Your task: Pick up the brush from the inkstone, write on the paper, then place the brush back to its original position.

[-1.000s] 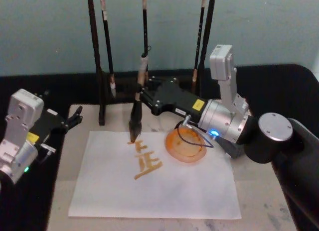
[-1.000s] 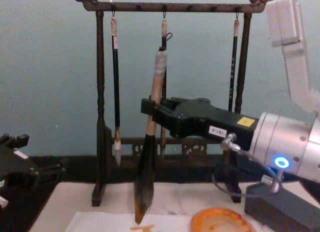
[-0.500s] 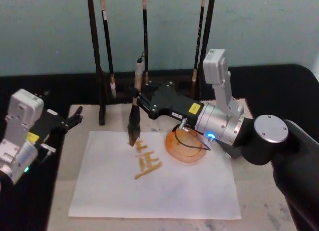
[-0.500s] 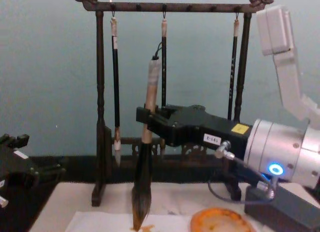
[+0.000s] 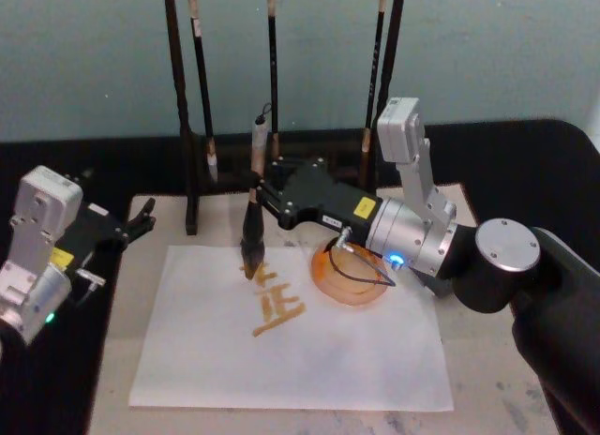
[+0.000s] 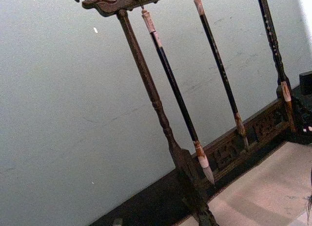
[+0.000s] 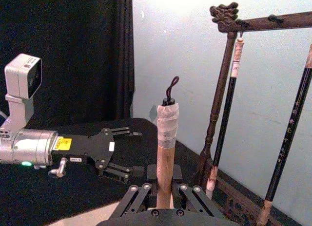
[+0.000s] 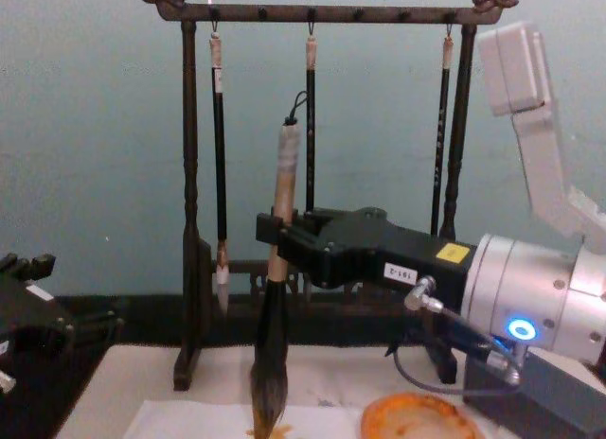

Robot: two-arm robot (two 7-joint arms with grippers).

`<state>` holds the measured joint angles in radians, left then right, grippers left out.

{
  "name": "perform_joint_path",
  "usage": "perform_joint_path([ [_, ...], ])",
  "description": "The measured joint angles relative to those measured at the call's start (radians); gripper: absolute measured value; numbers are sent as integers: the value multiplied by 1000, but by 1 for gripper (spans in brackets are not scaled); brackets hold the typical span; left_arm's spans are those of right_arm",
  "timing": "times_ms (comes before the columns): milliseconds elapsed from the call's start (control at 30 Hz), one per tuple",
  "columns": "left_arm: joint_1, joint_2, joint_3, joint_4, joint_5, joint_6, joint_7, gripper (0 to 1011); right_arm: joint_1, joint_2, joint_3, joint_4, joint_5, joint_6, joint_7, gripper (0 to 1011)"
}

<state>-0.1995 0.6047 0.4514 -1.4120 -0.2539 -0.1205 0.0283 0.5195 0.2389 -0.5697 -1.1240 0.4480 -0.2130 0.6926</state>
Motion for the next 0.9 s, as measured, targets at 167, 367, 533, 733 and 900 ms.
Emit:
perform_joint_path([
  [167, 0, 0, 0, 0, 0, 0, 0, 1010, -3, 0, 1, -3, -2, 2, 1, 176],
  [367, 0, 0, 0, 0, 0, 0, 0, 1010, -6, -2, 1, -5, -4, 5, 2, 176],
  [533, 0, 0, 0, 0, 0, 0, 0, 1009, -8, -1, 0, -9, -7, 8, 3, 176],
  [733, 0, 0, 0, 0, 0, 0, 0, 1010, -15, 2, -2, -18, -10, 8, 4, 176],
  [900, 0, 0, 0, 0, 0, 0, 0, 1010, -22, 10, -5, -35, -11, 14, 9, 176],
])
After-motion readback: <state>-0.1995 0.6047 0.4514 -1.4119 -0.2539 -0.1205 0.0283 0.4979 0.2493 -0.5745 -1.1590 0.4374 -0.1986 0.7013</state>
